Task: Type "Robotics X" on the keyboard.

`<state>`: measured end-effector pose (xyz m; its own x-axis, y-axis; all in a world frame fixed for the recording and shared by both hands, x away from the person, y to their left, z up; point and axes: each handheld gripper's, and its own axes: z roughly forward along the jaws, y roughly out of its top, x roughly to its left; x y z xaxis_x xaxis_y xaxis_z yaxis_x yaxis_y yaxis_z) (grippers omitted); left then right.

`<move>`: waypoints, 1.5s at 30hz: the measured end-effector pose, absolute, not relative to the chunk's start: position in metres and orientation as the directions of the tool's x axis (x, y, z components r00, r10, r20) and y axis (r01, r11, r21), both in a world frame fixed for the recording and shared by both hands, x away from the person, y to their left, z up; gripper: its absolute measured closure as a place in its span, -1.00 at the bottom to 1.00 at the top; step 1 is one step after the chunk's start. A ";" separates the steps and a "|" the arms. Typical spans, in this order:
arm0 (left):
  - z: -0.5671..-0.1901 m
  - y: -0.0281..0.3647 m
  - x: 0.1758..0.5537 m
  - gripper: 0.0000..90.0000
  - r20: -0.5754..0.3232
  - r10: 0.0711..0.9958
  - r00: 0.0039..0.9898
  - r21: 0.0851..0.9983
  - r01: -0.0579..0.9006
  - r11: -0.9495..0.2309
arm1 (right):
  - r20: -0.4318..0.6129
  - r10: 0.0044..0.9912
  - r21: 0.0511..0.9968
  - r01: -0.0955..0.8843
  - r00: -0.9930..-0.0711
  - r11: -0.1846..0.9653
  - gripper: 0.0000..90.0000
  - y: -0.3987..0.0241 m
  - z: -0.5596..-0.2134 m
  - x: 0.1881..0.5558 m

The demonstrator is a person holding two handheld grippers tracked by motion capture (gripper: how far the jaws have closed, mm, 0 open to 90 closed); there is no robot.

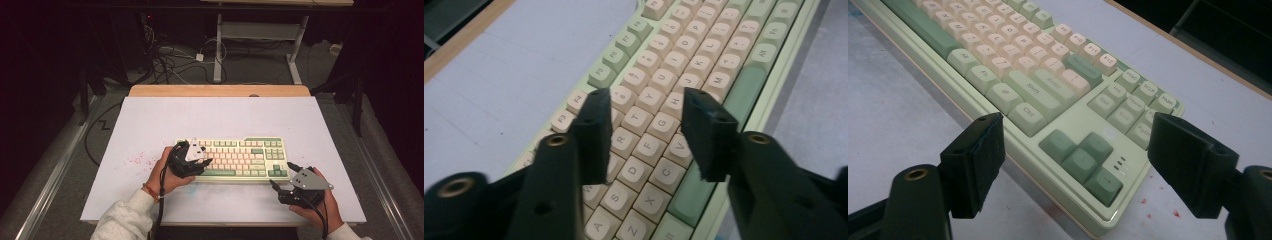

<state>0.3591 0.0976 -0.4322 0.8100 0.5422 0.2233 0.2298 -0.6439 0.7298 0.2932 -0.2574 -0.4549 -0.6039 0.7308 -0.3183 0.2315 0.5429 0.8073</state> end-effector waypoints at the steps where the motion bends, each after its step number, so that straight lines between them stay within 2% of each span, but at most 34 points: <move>1: -0.432 0.099 0.358 0.09 0.230 0.546 0.805 0.733 0.226 -0.641 | -0.318 0.731 0.807 0.231 -0.604 0.543 -0.49 -0.257 -0.455 0.293; 9: -0.435 0.109 0.351 -0.45 0.263 0.570 0.778 0.749 0.208 -0.629 | -0.314 0.732 0.808 0.235 -0.605 0.541 -0.49 -0.258 -0.455 0.294; 14: -0.437 0.118 0.347 -0.57 0.284 0.586 0.759 0.760 0.194 -0.621 | -0.312 0.732 0.808 0.237 -0.605 0.540 -0.49 -0.258 -0.455 0.294; 21: -0.442 0.130 0.338 -0.59 0.333 0.588 0.737 0.741 0.181 -0.647 | -0.308 0.733 0.810 0.237 -0.607 0.537 -0.49 -0.258 -0.455 0.295; 30: -0.448 0.149 0.328 -0.59 0.341 0.616 0.710 0.741 0.199 -0.641 | -0.302 0.734 0.811 0.240 -0.608 0.533 -0.44 -0.257 -0.454 0.295; 45: -0.462 0.175 0.313 -0.60 0.326 0.644 0.692 0.720 0.260 -0.643 | -0.246 0.714 0.839 0.224 -0.655 0.495 0.01 -0.256 -0.443 0.300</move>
